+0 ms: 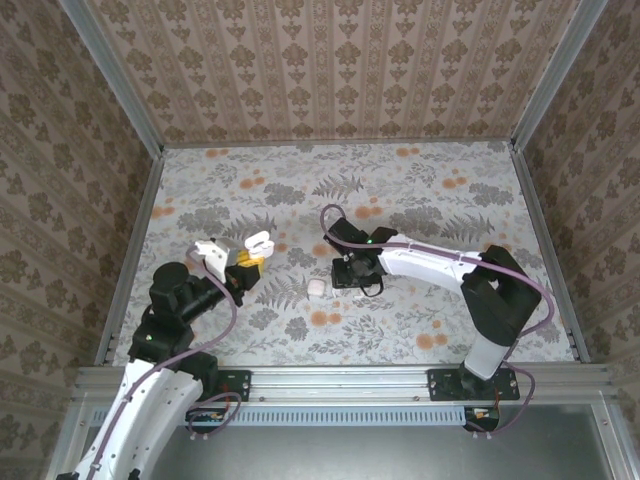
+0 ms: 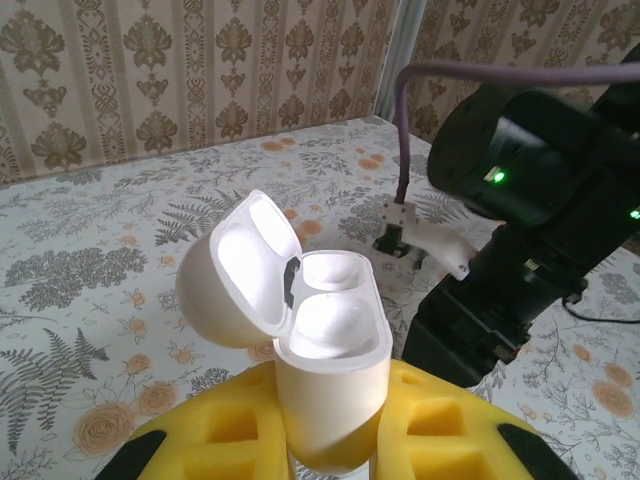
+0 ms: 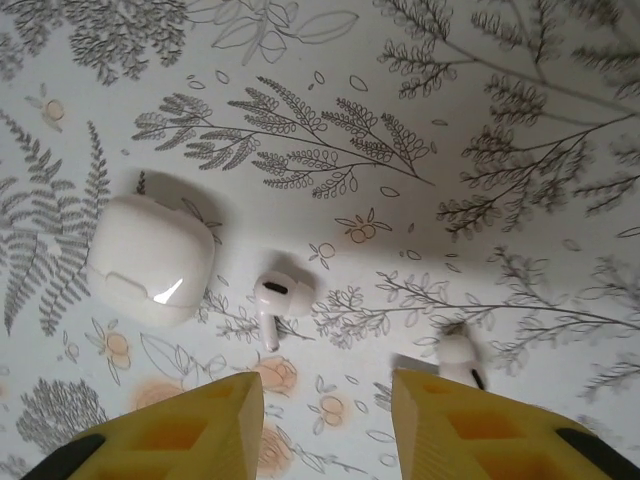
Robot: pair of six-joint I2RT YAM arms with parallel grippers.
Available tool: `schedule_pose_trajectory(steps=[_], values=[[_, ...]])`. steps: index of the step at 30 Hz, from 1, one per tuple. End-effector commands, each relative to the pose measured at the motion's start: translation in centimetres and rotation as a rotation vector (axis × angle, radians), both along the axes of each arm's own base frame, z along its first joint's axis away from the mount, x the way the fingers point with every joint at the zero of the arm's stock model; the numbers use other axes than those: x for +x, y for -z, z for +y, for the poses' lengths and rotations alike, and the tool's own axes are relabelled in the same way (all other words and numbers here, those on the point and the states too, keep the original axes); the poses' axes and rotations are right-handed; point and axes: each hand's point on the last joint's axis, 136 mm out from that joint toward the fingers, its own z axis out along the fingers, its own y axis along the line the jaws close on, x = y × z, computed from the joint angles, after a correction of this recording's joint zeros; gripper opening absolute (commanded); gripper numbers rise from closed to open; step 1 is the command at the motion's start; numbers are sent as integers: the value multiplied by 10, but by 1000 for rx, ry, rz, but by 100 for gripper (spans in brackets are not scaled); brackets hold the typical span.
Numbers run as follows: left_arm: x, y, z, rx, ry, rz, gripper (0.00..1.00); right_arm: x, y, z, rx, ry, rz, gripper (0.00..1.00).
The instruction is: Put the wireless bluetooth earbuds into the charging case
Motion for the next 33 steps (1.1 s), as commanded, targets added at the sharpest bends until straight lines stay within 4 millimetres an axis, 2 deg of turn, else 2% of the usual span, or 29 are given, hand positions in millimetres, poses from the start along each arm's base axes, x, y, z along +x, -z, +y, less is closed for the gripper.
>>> schedule_pose_trajectory(steps=[1, 11, 18, 33], values=[[-2, -7, -6, -32, 43, -21, 0, 0, 7, 8, 18, 71, 28, 39], [-6, -6, -20, -43, 134, 6, 0, 1, 18, 14, -37, 60, 58, 39], [-5, 1, -24, -43, 145, 16, 0, 3, 19, 11, -91, 50, 66, 39], [-6, 4, -28, -29, 164, 23, 0, -2, 36, 20, -111, 39, 112, 37]])
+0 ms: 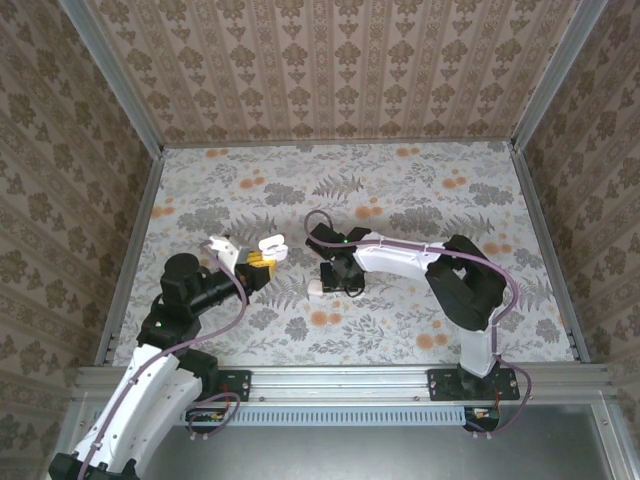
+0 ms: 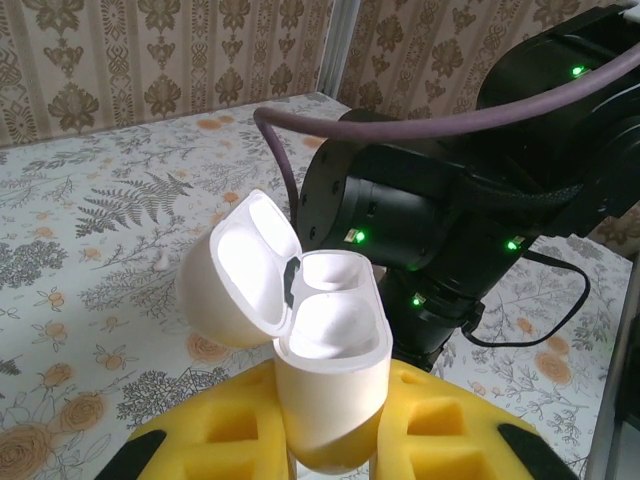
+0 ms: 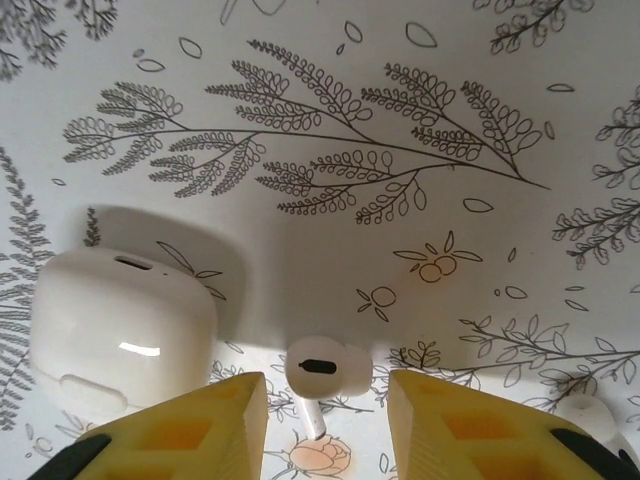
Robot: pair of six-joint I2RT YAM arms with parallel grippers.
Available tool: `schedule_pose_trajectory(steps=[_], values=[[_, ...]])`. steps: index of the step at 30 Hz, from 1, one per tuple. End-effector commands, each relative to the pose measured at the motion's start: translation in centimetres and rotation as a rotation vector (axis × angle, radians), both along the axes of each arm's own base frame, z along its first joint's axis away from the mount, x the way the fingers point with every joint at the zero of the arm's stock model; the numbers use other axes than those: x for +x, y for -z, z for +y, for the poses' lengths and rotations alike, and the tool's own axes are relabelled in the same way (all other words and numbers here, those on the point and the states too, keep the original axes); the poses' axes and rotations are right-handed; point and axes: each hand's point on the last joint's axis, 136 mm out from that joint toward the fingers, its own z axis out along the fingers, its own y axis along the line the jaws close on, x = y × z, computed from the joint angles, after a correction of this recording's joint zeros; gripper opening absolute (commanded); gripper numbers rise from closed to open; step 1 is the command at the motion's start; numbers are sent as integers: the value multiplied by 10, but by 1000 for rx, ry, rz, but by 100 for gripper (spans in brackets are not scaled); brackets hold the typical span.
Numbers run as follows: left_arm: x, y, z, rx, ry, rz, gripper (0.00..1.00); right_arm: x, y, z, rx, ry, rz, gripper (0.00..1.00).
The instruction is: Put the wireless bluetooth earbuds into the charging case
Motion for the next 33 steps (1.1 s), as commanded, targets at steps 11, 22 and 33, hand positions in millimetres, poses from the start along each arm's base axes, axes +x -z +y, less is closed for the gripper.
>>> schedule_pose_trajectory(steps=[11, 22, 33], values=[[-7, -9, -4, -21, 33, -32, 0, 2, 5, 3, -29, 7, 13, 37], [-7, -9, -5, -20, 33, -29, 0, 1, 11, 3, -41, 0, 26, 33], [-7, -7, -6, -17, 36, -30, 0, 5, 0, 1, -36, -14, -9, 22]])
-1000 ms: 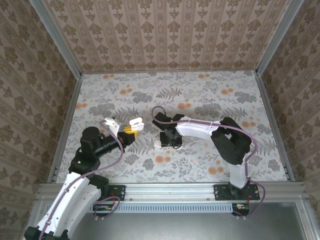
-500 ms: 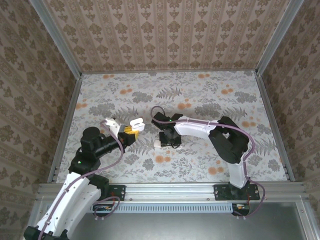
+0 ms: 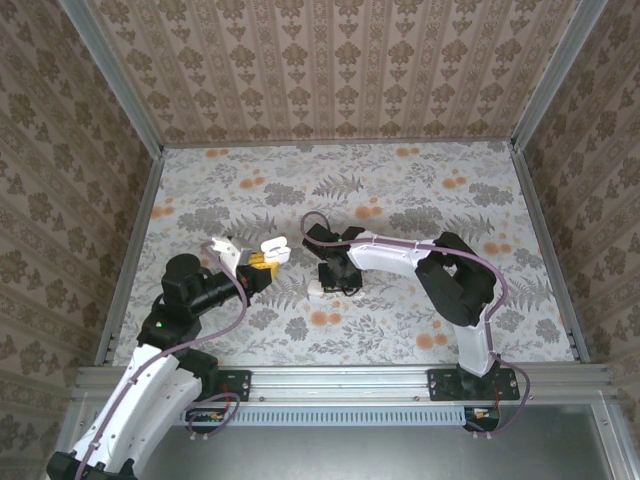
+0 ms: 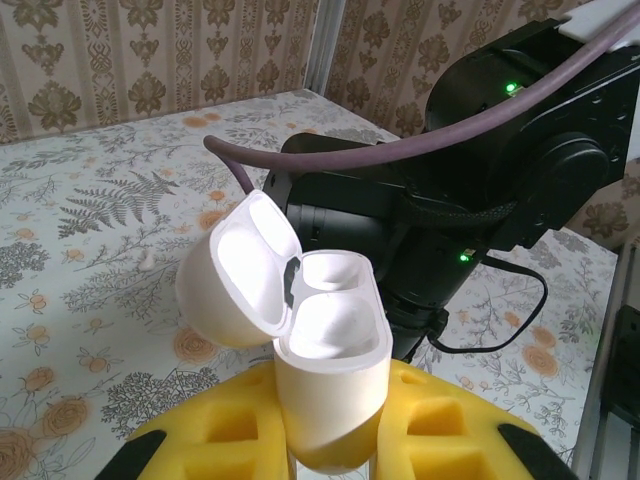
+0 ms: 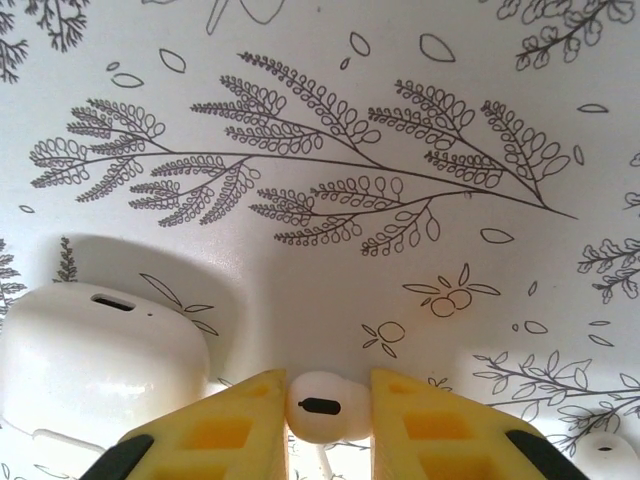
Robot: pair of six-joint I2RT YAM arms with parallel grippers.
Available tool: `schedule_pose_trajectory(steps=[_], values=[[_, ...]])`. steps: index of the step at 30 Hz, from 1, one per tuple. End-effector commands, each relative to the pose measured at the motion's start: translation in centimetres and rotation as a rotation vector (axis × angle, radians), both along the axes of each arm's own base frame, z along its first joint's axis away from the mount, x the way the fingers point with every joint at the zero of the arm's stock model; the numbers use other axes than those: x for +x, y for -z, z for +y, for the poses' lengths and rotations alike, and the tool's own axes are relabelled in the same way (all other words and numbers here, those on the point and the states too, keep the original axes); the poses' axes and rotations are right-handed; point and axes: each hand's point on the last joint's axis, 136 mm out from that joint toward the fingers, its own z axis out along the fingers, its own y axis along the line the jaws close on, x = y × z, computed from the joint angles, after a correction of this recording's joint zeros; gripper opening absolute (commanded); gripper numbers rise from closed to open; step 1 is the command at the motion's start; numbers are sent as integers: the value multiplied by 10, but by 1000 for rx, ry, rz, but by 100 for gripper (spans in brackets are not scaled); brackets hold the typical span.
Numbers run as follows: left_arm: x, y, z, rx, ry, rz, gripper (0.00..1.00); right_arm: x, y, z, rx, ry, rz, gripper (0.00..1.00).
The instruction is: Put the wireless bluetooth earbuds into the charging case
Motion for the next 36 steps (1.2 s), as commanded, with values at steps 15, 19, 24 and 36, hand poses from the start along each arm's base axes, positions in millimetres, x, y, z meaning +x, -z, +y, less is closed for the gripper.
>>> schedule_pose_trajectory(steps=[15, 19, 24, 36], values=[[6, -14, -11, -38, 21, -31, 0, 28, -106, -19, 148, 51, -423, 21], [4, -15, -20, -39, 47, -26, 0, 30, -140, -17, 233, 46, -542, 20], [9, -18, -24, -51, 28, -31, 0, 28, -193, -20, 357, 54, -721, 20], [27, -34, -33, -128, -53, -36, 0, 11, -285, -10, 577, -14, -1028, 19]])
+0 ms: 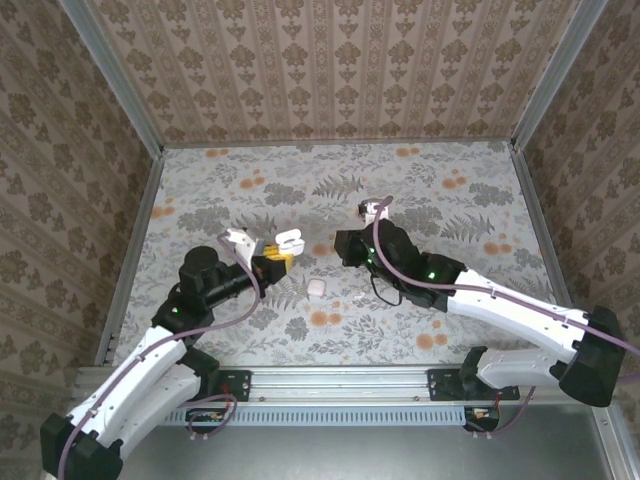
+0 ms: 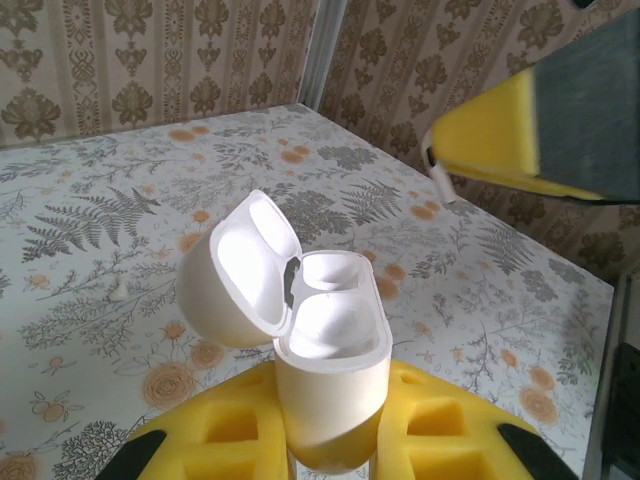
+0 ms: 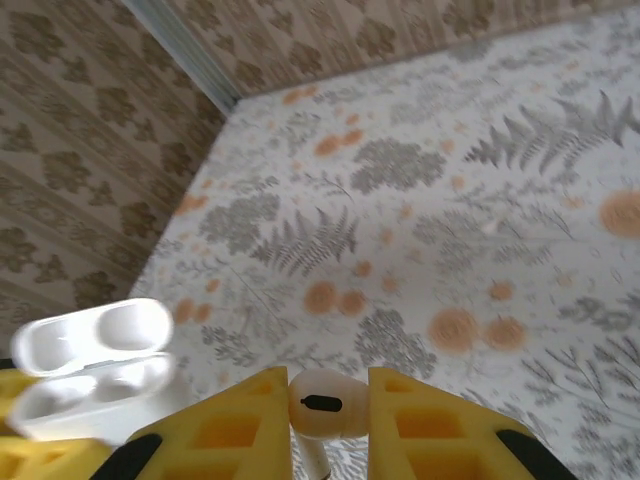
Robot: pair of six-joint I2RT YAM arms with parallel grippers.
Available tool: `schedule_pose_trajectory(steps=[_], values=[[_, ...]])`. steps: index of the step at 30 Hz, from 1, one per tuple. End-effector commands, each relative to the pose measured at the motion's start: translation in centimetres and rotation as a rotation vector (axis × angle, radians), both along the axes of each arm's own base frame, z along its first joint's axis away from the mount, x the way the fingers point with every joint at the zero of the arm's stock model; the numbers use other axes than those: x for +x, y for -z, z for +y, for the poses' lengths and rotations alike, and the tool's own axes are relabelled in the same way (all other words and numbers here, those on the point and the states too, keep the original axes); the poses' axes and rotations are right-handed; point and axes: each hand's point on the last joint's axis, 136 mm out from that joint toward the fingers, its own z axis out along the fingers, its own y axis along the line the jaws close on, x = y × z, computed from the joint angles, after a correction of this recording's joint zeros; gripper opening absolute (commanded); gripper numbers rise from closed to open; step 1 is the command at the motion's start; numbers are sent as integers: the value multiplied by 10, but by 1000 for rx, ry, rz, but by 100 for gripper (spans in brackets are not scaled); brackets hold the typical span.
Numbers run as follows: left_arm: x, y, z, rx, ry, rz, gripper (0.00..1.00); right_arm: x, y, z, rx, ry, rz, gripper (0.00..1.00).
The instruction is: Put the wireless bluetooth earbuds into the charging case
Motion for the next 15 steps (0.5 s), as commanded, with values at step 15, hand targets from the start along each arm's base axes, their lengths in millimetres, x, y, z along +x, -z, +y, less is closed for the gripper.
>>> schedule_pose_trajectory(steps=[15], values=[[7, -44, -18, -115, -49, -70, 0, 4, -58, 41, 134, -94, -235, 20]])
